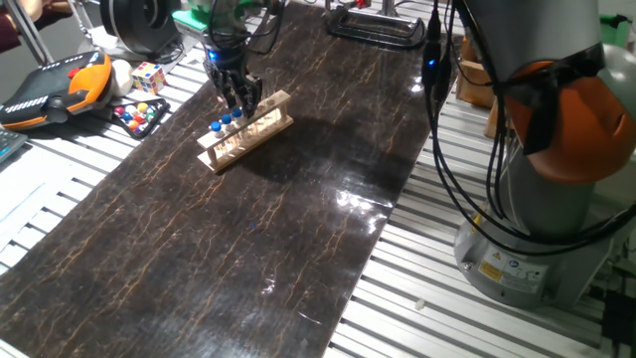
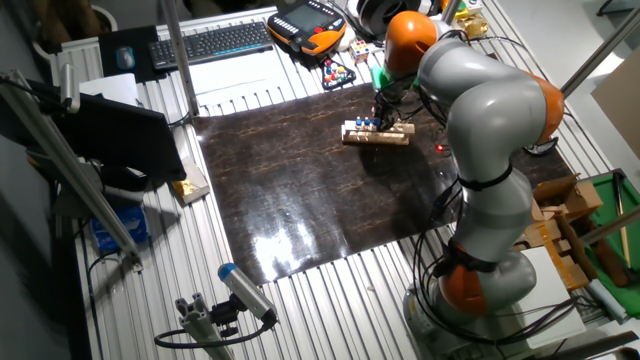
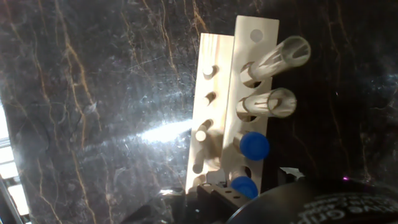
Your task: Shake the test tube
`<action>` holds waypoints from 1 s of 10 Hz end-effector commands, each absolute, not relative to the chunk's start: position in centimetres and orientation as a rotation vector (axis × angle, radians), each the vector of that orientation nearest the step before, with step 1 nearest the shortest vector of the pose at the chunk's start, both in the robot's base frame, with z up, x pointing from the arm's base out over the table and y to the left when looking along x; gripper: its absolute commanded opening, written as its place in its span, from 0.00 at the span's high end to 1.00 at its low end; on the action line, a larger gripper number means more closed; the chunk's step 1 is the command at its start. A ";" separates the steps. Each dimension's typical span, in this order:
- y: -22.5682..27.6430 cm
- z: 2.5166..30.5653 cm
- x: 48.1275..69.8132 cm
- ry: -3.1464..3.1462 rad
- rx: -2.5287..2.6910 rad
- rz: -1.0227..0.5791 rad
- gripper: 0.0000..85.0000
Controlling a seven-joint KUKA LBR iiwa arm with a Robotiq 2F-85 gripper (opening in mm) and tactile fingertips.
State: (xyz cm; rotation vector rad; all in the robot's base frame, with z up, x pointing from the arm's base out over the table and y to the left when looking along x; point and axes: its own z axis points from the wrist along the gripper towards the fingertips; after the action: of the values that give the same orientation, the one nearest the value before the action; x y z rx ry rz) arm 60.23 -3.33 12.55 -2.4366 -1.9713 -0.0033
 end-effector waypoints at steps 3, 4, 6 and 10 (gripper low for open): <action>-3.3 12.2 60.3 -1.974 -2.430 -0.002 0.45; -3.3 12.2 60.3 -1.979 -2.426 -0.002 0.46; -3.2 11.9 60.5 -1.987 -2.415 -0.003 0.47; -3.1 11.7 60.5 -2.019 -2.379 0.012 0.75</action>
State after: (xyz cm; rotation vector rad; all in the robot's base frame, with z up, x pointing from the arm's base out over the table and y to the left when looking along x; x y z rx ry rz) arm 60.53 -3.10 11.66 -2.3767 -2.0214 0.0136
